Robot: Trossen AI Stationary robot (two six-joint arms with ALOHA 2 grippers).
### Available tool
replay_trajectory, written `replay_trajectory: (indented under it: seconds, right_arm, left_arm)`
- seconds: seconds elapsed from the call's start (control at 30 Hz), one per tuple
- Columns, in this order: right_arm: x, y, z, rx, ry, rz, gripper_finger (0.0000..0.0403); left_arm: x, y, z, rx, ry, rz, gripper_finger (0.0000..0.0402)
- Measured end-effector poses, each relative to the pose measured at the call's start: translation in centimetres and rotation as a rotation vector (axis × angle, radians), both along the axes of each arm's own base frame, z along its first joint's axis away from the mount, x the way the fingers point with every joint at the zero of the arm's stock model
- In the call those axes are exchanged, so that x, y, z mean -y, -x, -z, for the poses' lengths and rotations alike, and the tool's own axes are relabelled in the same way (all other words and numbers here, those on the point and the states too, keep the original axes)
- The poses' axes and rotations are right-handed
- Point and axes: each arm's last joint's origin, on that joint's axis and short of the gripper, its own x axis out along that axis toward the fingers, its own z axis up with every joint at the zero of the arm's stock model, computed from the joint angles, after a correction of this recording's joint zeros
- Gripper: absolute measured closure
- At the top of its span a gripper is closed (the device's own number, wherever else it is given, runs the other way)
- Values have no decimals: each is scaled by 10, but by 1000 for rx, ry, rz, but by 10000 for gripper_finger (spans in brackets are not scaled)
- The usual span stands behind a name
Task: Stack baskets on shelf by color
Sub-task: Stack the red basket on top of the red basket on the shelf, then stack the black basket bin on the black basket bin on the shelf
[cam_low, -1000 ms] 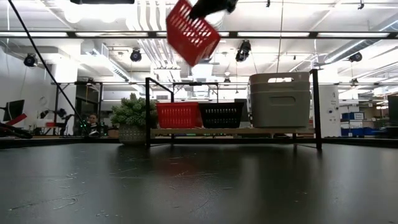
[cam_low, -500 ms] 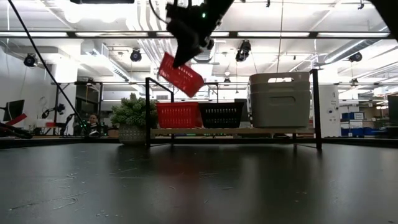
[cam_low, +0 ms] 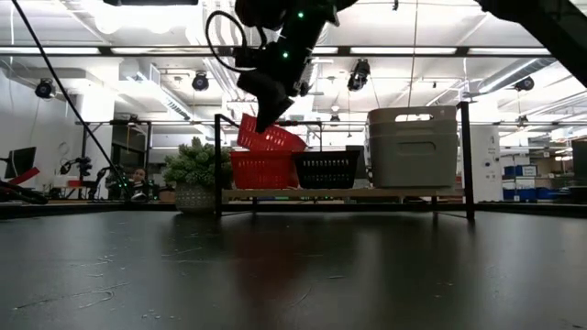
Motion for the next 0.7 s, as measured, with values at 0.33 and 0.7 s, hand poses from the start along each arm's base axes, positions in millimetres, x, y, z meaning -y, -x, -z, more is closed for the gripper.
replay_trajectory:
  seconds: [0.33,0.7]
  right_arm:
    - [12,0,7,-36,-1,18,357]
    - [7,5,1,-48,-9,17,300]
  left_arm:
    - [0,0,0,0,0,0,402]
    - [0,0,0,0,0,0,402]
